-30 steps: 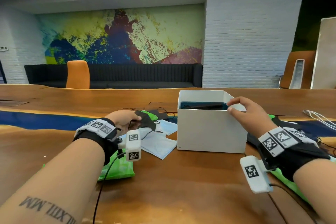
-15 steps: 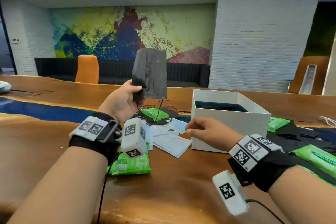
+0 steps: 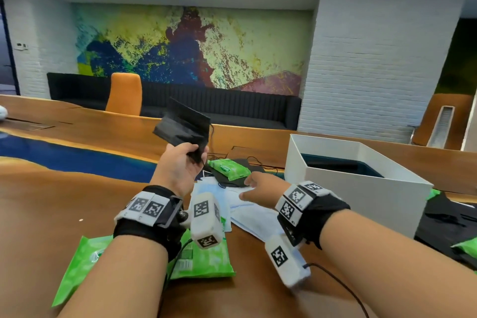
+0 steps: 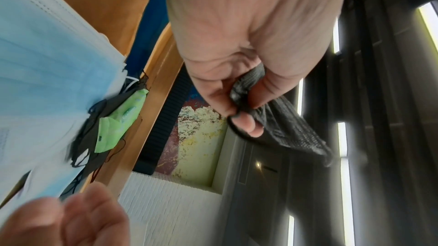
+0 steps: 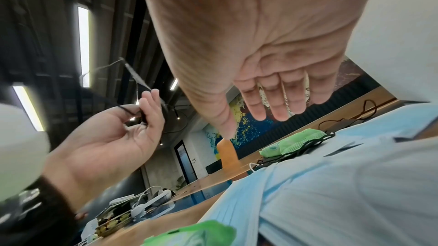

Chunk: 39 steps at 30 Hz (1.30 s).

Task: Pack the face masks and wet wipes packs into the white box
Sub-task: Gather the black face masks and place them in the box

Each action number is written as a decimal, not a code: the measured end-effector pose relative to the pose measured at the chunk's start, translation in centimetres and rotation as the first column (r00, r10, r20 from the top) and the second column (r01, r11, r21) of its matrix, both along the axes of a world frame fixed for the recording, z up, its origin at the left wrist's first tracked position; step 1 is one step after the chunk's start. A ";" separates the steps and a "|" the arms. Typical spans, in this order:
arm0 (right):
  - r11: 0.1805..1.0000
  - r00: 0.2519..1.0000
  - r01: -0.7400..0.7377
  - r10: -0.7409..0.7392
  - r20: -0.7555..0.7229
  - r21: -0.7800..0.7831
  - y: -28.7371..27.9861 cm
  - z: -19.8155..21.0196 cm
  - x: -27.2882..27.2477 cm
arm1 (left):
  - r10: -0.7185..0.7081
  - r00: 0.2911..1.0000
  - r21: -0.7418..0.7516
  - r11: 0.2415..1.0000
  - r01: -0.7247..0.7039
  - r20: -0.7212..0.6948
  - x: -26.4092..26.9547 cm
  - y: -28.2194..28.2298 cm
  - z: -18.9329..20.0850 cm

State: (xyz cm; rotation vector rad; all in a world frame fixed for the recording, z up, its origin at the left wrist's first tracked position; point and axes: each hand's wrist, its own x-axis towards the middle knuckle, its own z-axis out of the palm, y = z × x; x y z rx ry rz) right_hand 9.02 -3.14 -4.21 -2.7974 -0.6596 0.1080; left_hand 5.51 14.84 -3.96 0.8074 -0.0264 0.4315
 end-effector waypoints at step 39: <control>0.990 0.996 0.062 -0.069 -0.052 -0.125 4.4 0.2 3.6 | 0.215 0.934 0.353 0.930 -0.105 -0.287 -0.2 1.0 -2.1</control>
